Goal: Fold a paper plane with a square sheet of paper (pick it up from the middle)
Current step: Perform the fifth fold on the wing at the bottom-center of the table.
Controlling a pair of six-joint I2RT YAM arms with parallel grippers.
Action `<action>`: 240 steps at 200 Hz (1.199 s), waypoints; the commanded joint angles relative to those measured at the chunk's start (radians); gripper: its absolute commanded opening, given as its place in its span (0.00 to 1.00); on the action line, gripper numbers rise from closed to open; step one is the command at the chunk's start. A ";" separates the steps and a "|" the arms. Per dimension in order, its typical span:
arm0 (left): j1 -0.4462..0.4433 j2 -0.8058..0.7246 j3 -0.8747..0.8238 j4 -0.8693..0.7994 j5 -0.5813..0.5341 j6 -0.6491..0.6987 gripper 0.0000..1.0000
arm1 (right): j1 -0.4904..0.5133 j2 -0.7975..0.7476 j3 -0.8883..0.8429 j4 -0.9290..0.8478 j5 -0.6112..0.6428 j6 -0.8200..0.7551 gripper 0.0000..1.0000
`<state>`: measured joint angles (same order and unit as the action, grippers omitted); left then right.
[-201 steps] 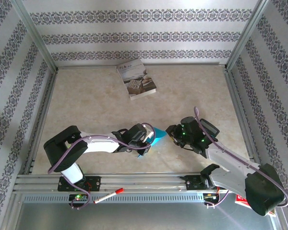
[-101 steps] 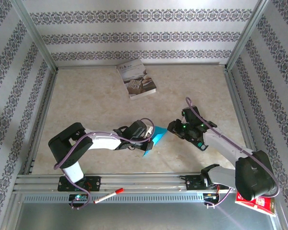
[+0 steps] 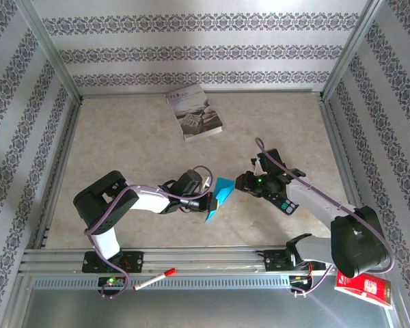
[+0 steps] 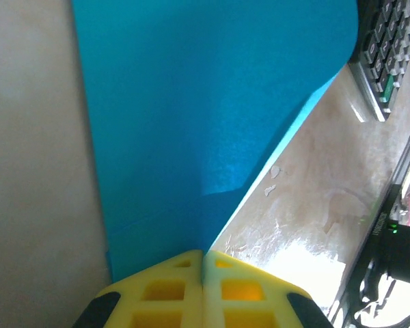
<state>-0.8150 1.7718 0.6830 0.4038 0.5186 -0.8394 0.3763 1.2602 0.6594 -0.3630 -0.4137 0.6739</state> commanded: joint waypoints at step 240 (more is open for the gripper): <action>0.077 0.065 -0.189 0.448 0.052 -0.337 0.00 | 0.178 0.197 0.089 0.196 -0.045 -0.121 0.14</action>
<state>-0.7567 1.8153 0.5198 0.7837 0.5900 -1.1397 0.5335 1.4372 0.7395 -0.2192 -0.4438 0.5499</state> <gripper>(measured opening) 0.044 0.153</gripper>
